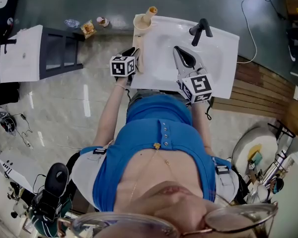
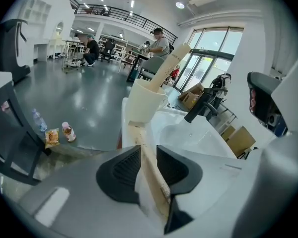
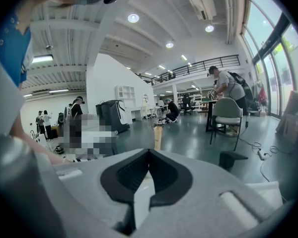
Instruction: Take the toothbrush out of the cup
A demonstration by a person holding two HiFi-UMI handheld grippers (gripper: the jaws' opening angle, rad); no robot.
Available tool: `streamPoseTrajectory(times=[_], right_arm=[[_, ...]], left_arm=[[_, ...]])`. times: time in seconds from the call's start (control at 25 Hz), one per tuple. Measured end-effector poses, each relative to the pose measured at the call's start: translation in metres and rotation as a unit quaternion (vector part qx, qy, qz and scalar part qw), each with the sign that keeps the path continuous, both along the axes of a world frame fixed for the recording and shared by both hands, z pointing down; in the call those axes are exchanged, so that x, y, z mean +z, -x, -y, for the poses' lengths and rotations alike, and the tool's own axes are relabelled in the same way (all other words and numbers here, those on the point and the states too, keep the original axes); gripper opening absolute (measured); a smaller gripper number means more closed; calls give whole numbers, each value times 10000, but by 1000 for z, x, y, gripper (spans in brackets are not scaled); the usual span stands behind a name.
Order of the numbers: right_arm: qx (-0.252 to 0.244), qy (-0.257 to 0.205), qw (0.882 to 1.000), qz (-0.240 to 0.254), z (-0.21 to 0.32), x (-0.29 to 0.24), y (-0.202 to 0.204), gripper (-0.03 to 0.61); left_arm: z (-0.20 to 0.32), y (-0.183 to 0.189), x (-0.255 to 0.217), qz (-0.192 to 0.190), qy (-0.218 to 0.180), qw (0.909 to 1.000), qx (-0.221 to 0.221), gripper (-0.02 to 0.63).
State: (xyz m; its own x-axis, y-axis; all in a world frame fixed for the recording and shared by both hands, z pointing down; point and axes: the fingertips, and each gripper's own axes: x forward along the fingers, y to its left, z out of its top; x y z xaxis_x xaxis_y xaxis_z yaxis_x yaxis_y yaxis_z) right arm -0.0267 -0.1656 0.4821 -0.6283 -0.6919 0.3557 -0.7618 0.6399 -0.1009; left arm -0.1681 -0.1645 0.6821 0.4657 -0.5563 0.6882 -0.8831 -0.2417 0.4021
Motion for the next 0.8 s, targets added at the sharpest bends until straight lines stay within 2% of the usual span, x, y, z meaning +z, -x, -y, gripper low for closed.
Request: streamPoseTrajectory(times=[0.16,0.52,0.8], right_arm=[[-103,18,9999,-29,1,4,5,2],[-413,30,9991,-80,5,7,22,2],[-595,112,9982,-24,10,12,33,2]], left_arm=[[-1,-2,-13,-68,-188,9998,-14,96],[-8,-10,-52,-229,-675,9974,-46,8],[-16,-13,-82,-310,-1103,9933,-130,2]])
